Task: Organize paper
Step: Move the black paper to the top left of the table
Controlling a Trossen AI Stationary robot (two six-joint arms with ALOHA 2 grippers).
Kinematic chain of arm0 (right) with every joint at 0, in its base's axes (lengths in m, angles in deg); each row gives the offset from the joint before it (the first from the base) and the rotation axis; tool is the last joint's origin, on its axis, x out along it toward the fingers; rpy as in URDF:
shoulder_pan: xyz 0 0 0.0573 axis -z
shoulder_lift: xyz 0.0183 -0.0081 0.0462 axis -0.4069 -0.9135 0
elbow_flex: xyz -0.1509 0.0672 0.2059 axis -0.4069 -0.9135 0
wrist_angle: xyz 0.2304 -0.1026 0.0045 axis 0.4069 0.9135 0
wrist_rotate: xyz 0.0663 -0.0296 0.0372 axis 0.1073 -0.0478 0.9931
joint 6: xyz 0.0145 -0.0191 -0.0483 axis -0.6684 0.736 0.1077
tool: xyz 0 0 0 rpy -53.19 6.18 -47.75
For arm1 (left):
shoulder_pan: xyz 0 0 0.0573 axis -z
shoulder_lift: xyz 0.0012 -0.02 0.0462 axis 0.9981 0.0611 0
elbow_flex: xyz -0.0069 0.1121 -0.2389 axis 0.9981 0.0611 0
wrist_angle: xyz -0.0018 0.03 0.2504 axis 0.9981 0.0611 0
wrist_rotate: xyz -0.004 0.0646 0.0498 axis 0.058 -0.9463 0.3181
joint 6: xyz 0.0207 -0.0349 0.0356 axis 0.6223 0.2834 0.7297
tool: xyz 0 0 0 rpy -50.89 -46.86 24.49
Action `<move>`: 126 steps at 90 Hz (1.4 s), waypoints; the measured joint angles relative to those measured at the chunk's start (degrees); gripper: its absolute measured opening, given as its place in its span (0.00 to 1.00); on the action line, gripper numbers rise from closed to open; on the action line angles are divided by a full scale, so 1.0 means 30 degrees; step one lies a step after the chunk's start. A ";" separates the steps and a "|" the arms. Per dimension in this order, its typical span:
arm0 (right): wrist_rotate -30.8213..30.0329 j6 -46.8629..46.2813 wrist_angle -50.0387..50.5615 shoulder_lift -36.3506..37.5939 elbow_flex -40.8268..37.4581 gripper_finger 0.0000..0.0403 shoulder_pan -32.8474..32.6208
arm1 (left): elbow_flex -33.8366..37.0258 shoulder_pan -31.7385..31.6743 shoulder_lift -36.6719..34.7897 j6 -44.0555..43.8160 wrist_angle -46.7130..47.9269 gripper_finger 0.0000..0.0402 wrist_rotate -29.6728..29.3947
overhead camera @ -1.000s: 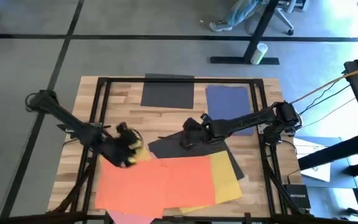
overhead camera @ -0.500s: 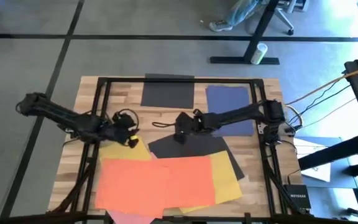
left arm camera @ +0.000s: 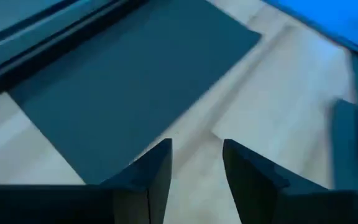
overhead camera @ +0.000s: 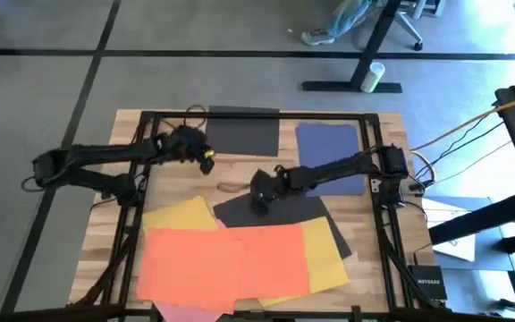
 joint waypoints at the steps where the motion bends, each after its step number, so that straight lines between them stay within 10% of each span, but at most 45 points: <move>1: -0.0121 -0.0012 0.0051 0.0000 0.0005 0.00 -0.0136 | -0.0039 -0.0272 0.0281 0.0015 -0.0098 0.32 0.0144; 50: -0.2985 0.0561 0.1687 0.0219 0.0305 0.00 -0.0103 | -0.7875 -0.4146 1.1323 0.3351 0.5113 0.32 -0.0423; 74: -0.4231 0.0512 0.3986 0.0213 0.0305 0.00 -0.0139 | -0.7912 -0.2573 1.0807 0.1090 1.2993 0.32 -0.1206; 101: -0.5847 0.1216 0.3050 0.0211 -0.0087 0.00 0.0218 | -0.7622 0.2642 0.4615 0.0372 1.2878 0.25 -0.1759; 126: -0.0271 0.2494 -0.3730 -0.0954 -0.1097 0.00 0.3503 | -0.7540 0.1255 0.2560 0.0968 1.2328 0.15 -0.5068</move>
